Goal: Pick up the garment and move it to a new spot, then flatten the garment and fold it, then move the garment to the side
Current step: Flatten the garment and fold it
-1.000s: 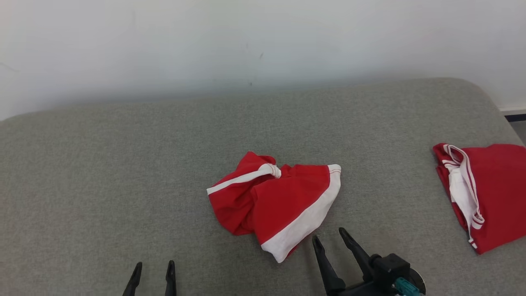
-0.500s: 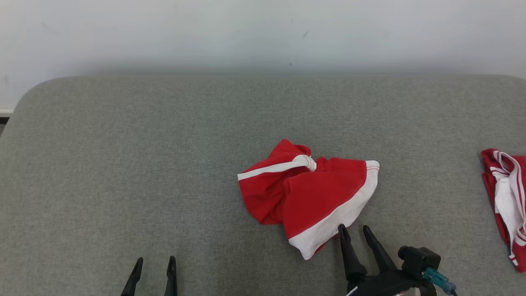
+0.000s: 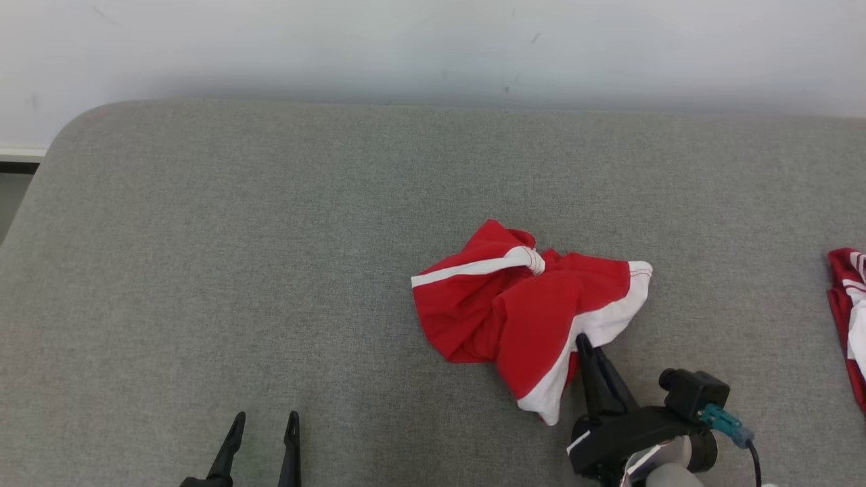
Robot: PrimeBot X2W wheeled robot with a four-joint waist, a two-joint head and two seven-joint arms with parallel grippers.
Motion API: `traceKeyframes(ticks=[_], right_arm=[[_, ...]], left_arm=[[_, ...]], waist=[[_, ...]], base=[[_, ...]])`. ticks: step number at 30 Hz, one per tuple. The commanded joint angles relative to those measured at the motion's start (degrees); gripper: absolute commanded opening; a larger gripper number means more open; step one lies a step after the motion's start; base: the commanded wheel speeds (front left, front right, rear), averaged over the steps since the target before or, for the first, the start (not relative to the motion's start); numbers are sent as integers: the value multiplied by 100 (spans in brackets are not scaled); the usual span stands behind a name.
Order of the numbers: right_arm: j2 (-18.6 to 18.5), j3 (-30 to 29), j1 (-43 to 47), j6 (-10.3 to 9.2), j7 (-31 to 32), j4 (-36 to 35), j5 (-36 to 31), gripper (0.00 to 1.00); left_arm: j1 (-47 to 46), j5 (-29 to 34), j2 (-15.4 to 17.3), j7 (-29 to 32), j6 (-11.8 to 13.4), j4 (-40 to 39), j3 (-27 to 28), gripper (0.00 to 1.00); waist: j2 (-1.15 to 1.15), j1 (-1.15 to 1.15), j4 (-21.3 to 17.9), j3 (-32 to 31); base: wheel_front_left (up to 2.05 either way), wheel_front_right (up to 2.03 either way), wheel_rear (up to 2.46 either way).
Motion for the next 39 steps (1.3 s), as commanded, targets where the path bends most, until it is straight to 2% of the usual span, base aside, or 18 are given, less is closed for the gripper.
traceKeyframes(ticks=[1,6,15,22,26,30,33,35,36,37,39], right_arm=[[7,-57,-67,-15,2,-101,-67,0],[11,-2,-227,-15,3,-693,-375,0],[-4,604,-1066,-15,2,-1363,-745,0],[-123,75,-1127,-15,2,-1225,-1204,0],[-413,-211,-1023,-15,2,-1084,-1665,0],[-622,203,-1134,-15,3,-888,-2128,0],[-600,870,-1220,-15,2,-583,-2267,1],[-502,1492,-1198,-15,15,-208,-2280,32],[-435,1769,-1189,-15,70,6,-2192,94],[-388,2042,-1208,-15,75,189,-2082,100],[-315,2468,-1210,-15,81,519,-1864,100]], left_arm=[[29,4,4,-17,-14,28,17,100],[126,-9,4,-17,-26,81,23,100],[312,-263,3,-17,-1,202,-149,100],[427,-307,4,-17,-21,241,-130,100],[480,-347,3,-17,-16,245,-131,100],[459,-411,3,-17,-24,312,-205,100],[399,-444,3,-17,-29,372,-292,100],[382,-455,3,-17,-26,419,-325,100],[397,-462,5,-17,-21,445,-321,100],[405,-451,4,-17,-25,460,-325,100],[433,-437,2,-17,-34,486,-314,100]], waist=[[-1,0,2,-45],[-1,0,-79,-240],[-1,0,-180,-726],[-1,0,-81,-855],[-1,0,-17,-846],[-1,0,71,-799],[-1,0,179,-770],[-1,0,272,-777],[-1,0,310,-787],[-1,0,352,-794],[-1,0,421,-813]], base=[[0,0,0],[0,0,0],[0,0,0],[0,0,0],[0,0,0],[0,0,0],[0,0,0],[0,0,0],[0,0,0],[0,0,0],[0,0,0]])
